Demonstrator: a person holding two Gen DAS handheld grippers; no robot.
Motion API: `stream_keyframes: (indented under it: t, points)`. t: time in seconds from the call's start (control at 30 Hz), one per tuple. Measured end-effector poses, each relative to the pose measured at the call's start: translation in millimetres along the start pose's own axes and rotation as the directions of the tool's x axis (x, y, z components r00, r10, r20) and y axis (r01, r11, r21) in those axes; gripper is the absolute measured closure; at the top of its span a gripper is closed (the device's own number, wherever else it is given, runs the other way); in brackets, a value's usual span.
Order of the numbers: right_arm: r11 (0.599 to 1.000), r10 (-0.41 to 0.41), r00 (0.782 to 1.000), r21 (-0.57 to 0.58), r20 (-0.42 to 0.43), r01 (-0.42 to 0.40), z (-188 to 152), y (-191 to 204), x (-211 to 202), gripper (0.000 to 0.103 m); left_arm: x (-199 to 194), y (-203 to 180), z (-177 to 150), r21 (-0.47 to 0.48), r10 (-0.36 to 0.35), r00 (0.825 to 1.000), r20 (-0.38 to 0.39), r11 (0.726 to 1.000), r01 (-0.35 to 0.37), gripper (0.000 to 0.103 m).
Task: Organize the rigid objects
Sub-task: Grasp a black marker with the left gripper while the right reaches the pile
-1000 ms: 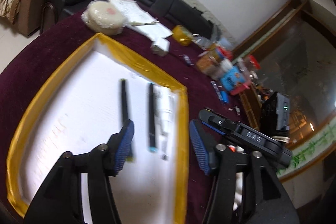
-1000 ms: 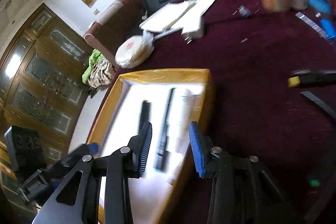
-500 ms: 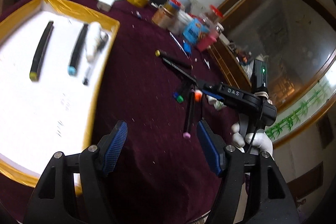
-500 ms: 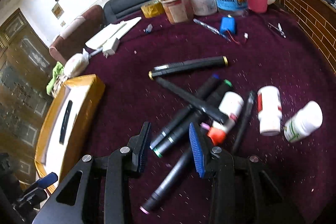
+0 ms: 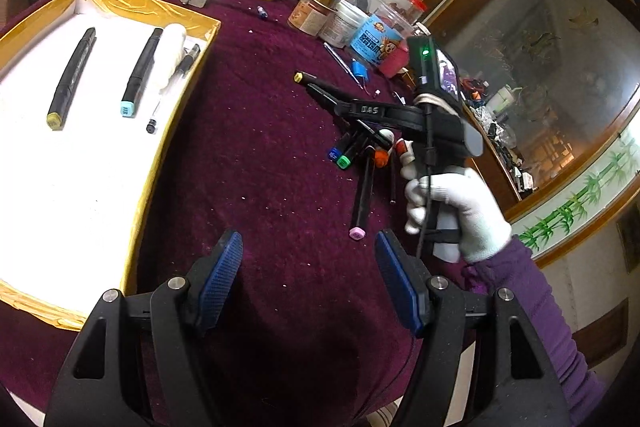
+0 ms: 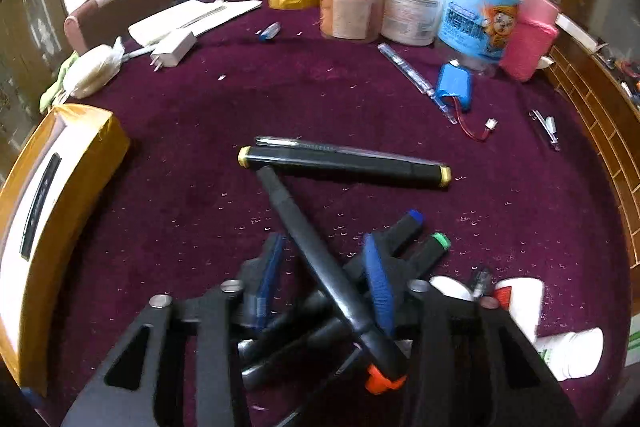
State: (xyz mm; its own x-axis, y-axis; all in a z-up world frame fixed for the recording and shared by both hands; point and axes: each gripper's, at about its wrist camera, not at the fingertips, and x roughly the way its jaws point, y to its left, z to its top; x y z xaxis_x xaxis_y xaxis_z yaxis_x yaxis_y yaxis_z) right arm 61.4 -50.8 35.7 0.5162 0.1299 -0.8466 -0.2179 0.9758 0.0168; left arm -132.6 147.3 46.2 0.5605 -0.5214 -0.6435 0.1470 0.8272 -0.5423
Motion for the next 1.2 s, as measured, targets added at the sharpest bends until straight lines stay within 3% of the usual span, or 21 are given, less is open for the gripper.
stream_keyframes:
  t: [0.17, 0.3, 0.43, 0.5, 0.57, 0.63, 0.67, 0.77, 0.83, 0.87, 0.93, 1.0, 1.13, 1.2]
  points:
    - [0.973, 0.226, 0.971, 0.069, -0.08, -0.22, -14, 18, -10, 0.09, 7, 2, 2, 0.001, 0.01, 1.0, -0.001, 1.0, -0.01, 0.035]
    - [0.91, 0.406, 0.898, 0.167, -0.171, -0.38, -42, 37, -9, 0.089, 17, 2, -1, 0.0, -0.012, 0.999, -0.045, 1.0, 0.012, 0.035]
    - [0.863, 0.499, 0.842, 0.206, -0.204, -0.462, -66, 51, -14, 0.087, 23, 1, -2, 0.009, -0.011, 0.998, -0.066, 1.0, 0.012, 0.035]
    - [0.848, 0.525, 0.829, 0.204, -0.195, -0.489, -69, 48, -19, 0.086, 25, -2, -1, 0.023, -0.007, 0.998, -0.068, 1.0, 0.008, 0.035]
    - [0.871, 0.484, 0.865, 0.174, -0.133, -0.46, -68, 35, -34, 0.083, 30, -5, 0, 0.038, 0.0, 0.997, -0.08, 0.999, 0.004, 0.035]
    - [0.897, 0.426, 0.902, 0.166, -0.075, -0.41, -68, 17, -47, 0.073, 41, -12, 3, 0.065, 0.006, 0.994, -0.112, 0.998, 0.001, 0.035]
    - [0.9, 0.412, 0.91, 0.179, -0.05, -0.397, -68, 7, -51, 0.067, 50, -18, 5, 0.076, 0.015, 0.991, -0.13, 0.997, -0.005, 0.035]
    - [0.894, 0.388, 0.922, 0.237, 0.014, -0.38, -67, -26, -63, 0.067, 81, -33, 19, 0.147, 0.06, 0.984, -0.166, 0.988, -0.036, 0.035]
    - [0.9, 0.346, 0.937, 0.265, 0.052, -0.346, -66, -46, -70, 0.067, 108, -38, 30, 0.206, 0.152, 0.977, -0.152, 0.971, -0.119, 0.038]
    - [0.901, 0.329, 0.942, 0.277, 0.064, -0.334, -65, -53, -72, 0.067, 111, -38, 33, 0.219, 0.158, 0.979, -0.132, 0.967, -0.127, 0.038]
    - [0.899, 0.307, 0.948, 0.302, 0.078, -0.316, -61, -65, -72, 0.066, 114, -37, 38, 0.246, 0.213, 0.972, -0.1, 0.952, -0.183, 0.066]
    - [0.896, 0.296, 0.952, 0.322, 0.083, -0.307, -54, -72, -69, 0.064, 111, -30, 38, 0.248, 0.211, 0.97, -0.12, 0.952, -0.177, 0.081]
    - [0.889, 0.28, 0.955, 0.35, 0.095, -0.295, -34, -85, -54, 0.06, 103, -10, 40, 0.177, 0.129, 0.984, -0.126, 0.979, -0.105, 0.085]
    - [0.907, 0.234, 0.967, 0.335, 0.103, -0.255, -17, -82, -43, 0.06, 101, -4, 40, 0.156, 0.097, 0.99, -0.103, 0.984, -0.08, 0.085]
